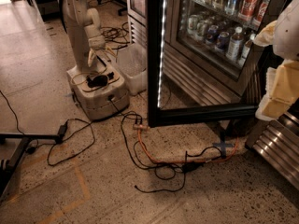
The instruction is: Close left fridge door
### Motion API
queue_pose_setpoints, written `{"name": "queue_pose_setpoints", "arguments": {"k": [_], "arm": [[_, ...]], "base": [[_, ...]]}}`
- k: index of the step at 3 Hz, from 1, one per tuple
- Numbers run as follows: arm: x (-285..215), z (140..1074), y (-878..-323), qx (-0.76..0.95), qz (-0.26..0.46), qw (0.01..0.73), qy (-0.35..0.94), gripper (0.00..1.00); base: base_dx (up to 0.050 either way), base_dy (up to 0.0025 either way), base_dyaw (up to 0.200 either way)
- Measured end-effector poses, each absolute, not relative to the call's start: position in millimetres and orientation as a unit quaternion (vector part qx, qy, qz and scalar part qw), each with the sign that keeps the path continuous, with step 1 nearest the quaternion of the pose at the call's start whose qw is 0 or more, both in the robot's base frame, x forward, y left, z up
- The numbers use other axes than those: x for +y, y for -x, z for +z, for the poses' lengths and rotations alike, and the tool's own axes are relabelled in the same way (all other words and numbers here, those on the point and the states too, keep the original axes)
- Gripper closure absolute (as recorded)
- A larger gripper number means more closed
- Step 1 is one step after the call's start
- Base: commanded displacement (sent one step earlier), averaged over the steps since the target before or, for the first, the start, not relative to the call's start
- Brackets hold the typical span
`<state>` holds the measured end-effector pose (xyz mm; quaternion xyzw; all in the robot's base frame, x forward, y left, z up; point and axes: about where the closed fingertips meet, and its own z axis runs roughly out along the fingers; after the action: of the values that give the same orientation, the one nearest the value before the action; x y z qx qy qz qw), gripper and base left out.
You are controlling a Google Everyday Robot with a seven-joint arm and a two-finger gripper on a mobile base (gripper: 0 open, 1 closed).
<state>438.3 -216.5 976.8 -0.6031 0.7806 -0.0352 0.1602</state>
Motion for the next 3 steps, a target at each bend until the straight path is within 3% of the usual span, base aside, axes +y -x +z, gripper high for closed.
{"name": "queue_pose_setpoints", "arguments": {"k": [3], "arm": [[-218.6,980.4,-443.1,0.782,-0.064,0.148,0.603,0.00]], "base": [[0.000,0.00000,0.000]]}}
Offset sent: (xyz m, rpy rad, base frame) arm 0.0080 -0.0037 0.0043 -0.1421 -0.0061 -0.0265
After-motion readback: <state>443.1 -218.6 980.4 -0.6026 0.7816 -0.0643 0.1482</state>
